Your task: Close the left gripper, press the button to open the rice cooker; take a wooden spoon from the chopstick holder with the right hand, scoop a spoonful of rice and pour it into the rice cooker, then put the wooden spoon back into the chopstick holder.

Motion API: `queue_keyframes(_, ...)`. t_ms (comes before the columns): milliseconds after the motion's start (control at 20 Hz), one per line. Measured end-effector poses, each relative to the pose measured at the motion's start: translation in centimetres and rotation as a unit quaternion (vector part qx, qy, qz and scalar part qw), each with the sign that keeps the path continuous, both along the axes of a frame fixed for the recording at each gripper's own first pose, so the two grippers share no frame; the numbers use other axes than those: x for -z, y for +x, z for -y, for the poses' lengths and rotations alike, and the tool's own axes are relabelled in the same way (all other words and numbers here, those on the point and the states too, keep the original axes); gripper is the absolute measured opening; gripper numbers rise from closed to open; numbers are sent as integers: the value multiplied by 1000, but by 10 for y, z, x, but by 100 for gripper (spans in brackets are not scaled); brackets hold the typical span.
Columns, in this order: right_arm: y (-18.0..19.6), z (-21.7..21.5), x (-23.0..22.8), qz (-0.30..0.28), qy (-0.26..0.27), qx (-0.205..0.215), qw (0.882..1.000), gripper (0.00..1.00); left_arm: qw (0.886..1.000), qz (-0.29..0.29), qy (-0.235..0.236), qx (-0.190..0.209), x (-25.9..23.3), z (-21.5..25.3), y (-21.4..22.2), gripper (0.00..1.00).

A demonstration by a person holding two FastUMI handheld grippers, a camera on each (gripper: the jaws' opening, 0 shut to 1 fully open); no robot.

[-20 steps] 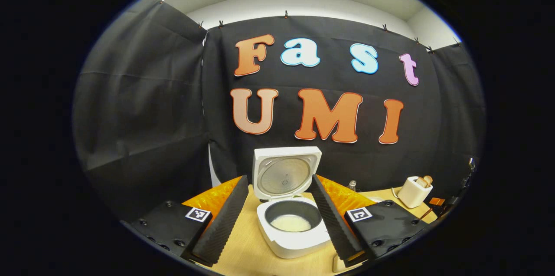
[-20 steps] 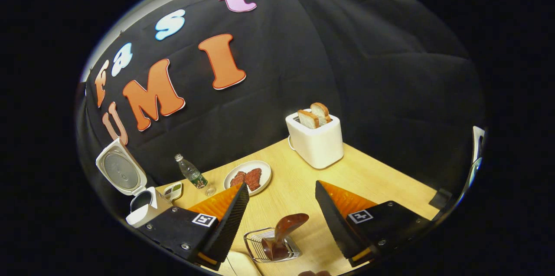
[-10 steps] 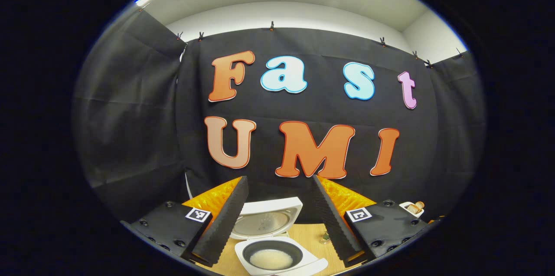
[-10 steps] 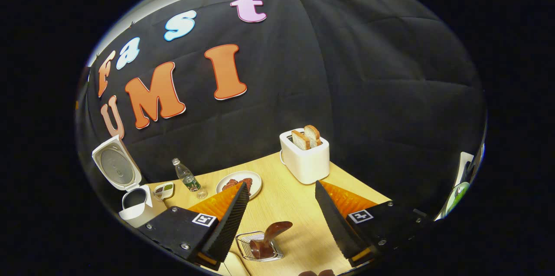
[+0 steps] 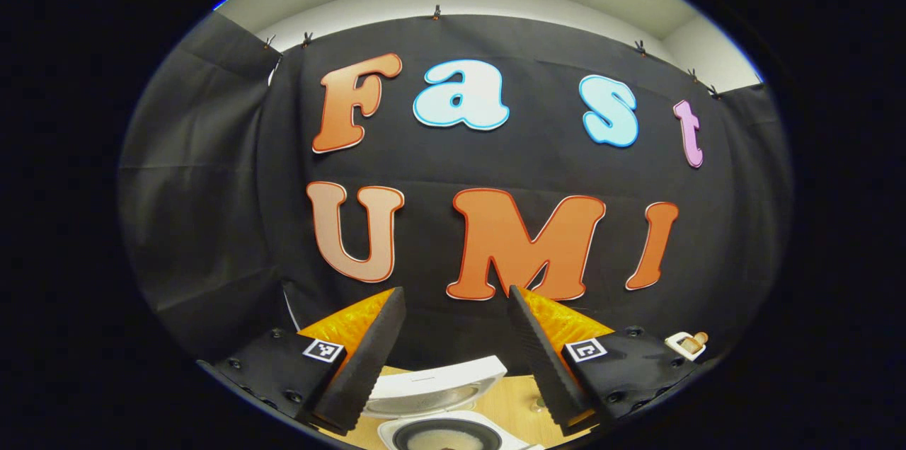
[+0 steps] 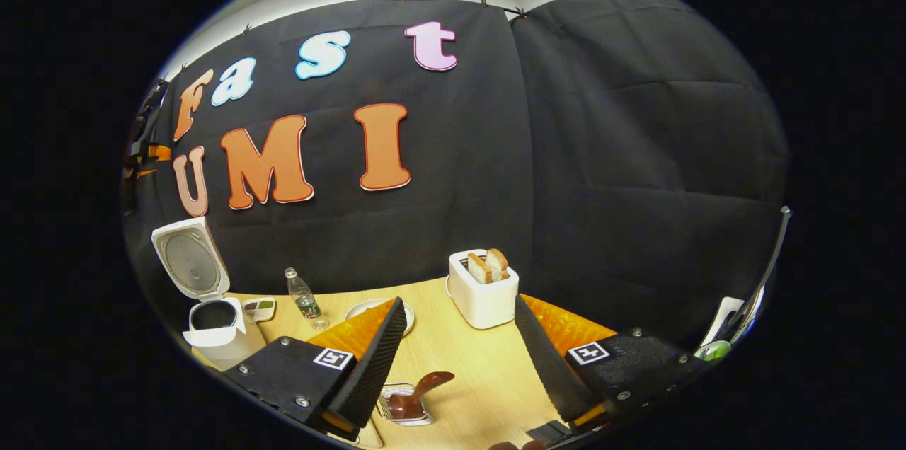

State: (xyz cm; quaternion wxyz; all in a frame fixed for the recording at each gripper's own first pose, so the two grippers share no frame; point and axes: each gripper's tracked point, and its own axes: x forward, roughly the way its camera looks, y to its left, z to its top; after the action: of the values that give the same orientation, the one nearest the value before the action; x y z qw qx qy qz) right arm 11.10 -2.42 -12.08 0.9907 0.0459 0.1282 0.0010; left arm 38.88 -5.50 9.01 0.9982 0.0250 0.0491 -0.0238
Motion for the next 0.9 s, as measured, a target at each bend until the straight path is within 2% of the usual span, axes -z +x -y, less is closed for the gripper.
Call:
queue_keyframes(250,-8,-4,8,-14,-9,3,1000,95,998,-62,13,-20,62,-17,47,98)
queue_keyframes(600,-11,-11,13,-18,-12,6,1000,95,988,-146,12,-49,149,-48,63,97)
queue_keyframes(900,-11,-19,14,-20,-9,0,1000,95,986,-157,-8,-48,158,-49,55,99)
